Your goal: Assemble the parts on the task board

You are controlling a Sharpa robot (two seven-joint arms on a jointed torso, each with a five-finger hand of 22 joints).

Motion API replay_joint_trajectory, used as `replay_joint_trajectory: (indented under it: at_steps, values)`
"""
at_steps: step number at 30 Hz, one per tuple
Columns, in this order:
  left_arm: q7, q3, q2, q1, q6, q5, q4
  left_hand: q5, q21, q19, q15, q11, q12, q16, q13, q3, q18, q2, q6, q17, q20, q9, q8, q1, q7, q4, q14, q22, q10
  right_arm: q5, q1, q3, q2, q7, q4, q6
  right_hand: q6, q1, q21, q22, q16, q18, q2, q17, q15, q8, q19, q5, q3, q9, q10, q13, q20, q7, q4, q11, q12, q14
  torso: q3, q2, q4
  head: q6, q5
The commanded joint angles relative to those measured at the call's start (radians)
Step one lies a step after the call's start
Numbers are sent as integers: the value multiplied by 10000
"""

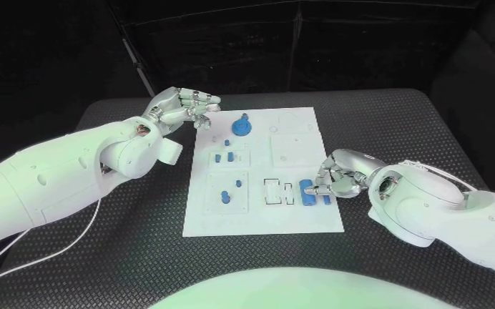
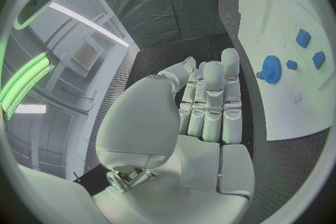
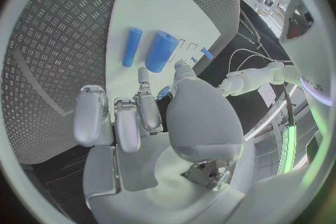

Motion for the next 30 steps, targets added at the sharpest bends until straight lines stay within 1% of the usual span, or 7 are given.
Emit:
replay_joint_trajectory:
  at_steps: [1,4,11,15,18,26,30]
  values:
    - [175,8,-8,7,-11,42,13,-12,-52,-52,-19,-5,46,-27,13,-37,205,79,-65,4,32,-14,34,7,5,-13,-78,-14,-48,-860,-46,8,76,-592,23,454,-73,-74,62,20,26,-169,14,1623,-3,75,79,-28,-66,15,59,15,24,9,-12,-16,58,848,-7,2,-5,-8,5]
    - [172,8,-8,6,6,42,15,-12,-52,-52,-19,-5,46,-27,13,-37,205,79,-65,4,32,-14,34,7,5,-13,-78,-14,-48,-978,-82,8,122,-646,8,474,-78,-81,68,33,26,-171,25,1623,-5,99,85,-9,-87,29,59,22,22,6,-12,-19,57,848,-4,14,10,-15,5]
    - [166,8,-9,-1,28,42,8,-12,-52,-52,-19,-5,46,-27,13,-37,205,79,-65,4,32,-14,34,7,5,-13,-78,-14,-48,-1073,-151,6,350,-687,-159,612,-73,-94,91,81,35,-180,68,1642,-14,179,104,19,-132,76,90,91,16,-11,-13,-32,88,851,1,25,-9,-17,6]
    - [151,8,-8,-5,56,42,24,-14,-60,-48,-20,-3,61,-29,20,-47,206,86,-68,-2,31,-15,38,2,7,-14,-78,-21,-53,-1094,-315,5,547,-725,-290,642,-78,-70,96,93,38,-182,128,1648,-23,238,107,38,-141,112,110,134,10,-23,-19,-42,106,852,-6,39,14,-50,9]
    - [144,8,-16,-6,65,42,29,-14,-60,-48,-20,-3,61,-29,20,-47,206,86,-68,-2,31,-15,38,2,7,-14,-78,-21,-53,-1150,-390,5,702,-763,-405,645,-80,-44,97,95,38,-182,179,1648,-29,283,106,59,-143,139,125,168,4,-32,-22,-50,119,851,0,27,-3,-64,39]
    - [127,8,-31,-8,87,42,39,-14,-60,-48,-20,-3,61,-29,20,-47,206,86,-68,-2,31,-15,38,2,7,-14,-78,-21,-53,-1212,-465,4,987,-771,-547,668,-80,214,110,128,45,-186,427,1662,-69,534,114,264,-143,294,198,319,-31,-86,-54,-99,171,853,-11,14,-1,-111,27]
    - [124,8,-35,-9,97,42,45,-14,-60,-48,-20,-3,61,-29,20,-47,206,86,-68,-2,31,-15,38,2,7,-14,-78,-21,-53,-1230,-480,4,1049,-821,-566,450,-66,485,126,163,53,-192,665,1679,-100,711,126,584,-119,416,243,411,-59,-126,-80,-135,192,856,-7,9,4,-116,40]
